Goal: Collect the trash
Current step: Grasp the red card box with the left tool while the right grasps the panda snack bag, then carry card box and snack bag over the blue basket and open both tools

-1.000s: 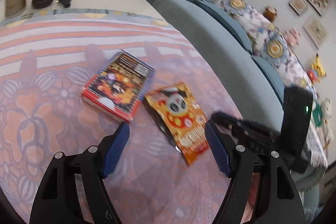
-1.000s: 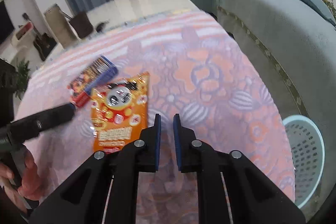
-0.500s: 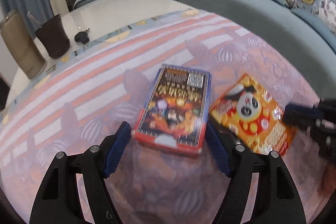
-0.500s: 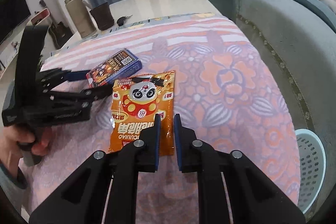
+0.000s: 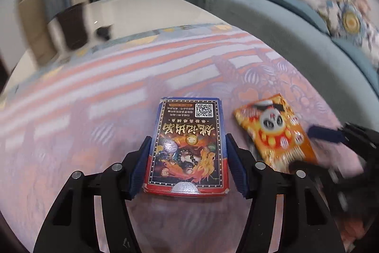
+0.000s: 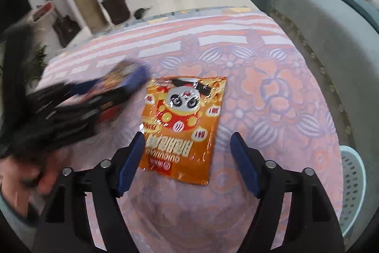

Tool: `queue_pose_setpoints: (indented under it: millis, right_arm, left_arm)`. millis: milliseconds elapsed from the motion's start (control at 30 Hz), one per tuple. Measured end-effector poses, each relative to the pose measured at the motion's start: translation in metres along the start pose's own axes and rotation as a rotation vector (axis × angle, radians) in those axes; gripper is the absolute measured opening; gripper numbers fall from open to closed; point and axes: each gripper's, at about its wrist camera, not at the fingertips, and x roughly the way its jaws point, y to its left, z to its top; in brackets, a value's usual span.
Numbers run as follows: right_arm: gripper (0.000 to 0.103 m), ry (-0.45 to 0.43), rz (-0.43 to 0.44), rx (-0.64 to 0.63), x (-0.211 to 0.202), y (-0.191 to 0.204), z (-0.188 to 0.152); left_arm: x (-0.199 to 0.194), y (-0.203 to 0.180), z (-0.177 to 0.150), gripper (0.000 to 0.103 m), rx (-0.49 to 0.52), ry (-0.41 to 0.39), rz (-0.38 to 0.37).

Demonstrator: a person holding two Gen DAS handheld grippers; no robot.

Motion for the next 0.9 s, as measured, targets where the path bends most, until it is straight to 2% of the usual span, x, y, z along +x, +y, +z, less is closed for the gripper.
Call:
queue_pose_setpoints:
  millis: [33, 133, 267, 333, 400, 500, 567, 600, 667, 767, 900]
  right_arm:
    - [0.073, -0.002, -0.002, -0.001, 0.001, 0.001, 0.002]
    - [0.09, 0.014, -0.022, 0.006, 0.009, 0.009, 0.009]
    - [0.091, 0.038, -0.107, -0.017, 0.027, 0.023, 0.01]
    - [0.09, 0.023, -0.171, -0.061, 0.033, 0.033, 0.008]
    - [0.085, 0.02, -0.165, -0.062, 0.032, 0.033, 0.008]
    - [0.07, 0.006, -0.152, -0.076, 0.029, 0.032, 0.007]
    - [0.057, 0.002, -0.138, -0.087, 0.026, 0.032, 0.007]
    - [0.053, -0.002, -0.14, -0.092, 0.025, 0.032, 0.007]
    - [0.037, -0.009, -0.104, -0.092, 0.022, 0.03, 0.006]
    - [0.027, -0.025, -0.091, -0.102, 0.018, 0.031, 0.001]
    - [0.026, -0.058, -0.059, -0.093, 0.006, 0.031, -0.006]
  left_arm:
    - [-0.009, 0.004, -0.009, 0.057, -0.025, -0.002, 0.003]
    - [-0.038, 0.014, -0.043, 0.057, -0.094, -0.008, 0.018]
    - [-0.063, 0.017, -0.076, 0.058, -0.174, -0.029, 0.053]
    - [-0.067, 0.014, -0.082, 0.058, -0.175, -0.041, 0.069]
    - [-0.067, 0.011, -0.082, 0.058, -0.16, -0.046, 0.083]
    - [-0.066, 0.011, -0.081, 0.058, -0.152, -0.047, 0.079]
    - [-0.068, 0.01, -0.082, 0.058, -0.148, -0.053, 0.077]
    - [-0.069, 0.009, -0.082, 0.058, -0.147, -0.056, 0.077]
    - [-0.07, 0.008, -0.083, 0.058, -0.145, -0.062, 0.071]
    - [-0.074, 0.004, -0.083, 0.058, -0.144, -0.081, 0.056]
    - [-0.081, -0.006, -0.08, 0.058, -0.14, -0.106, 0.02]
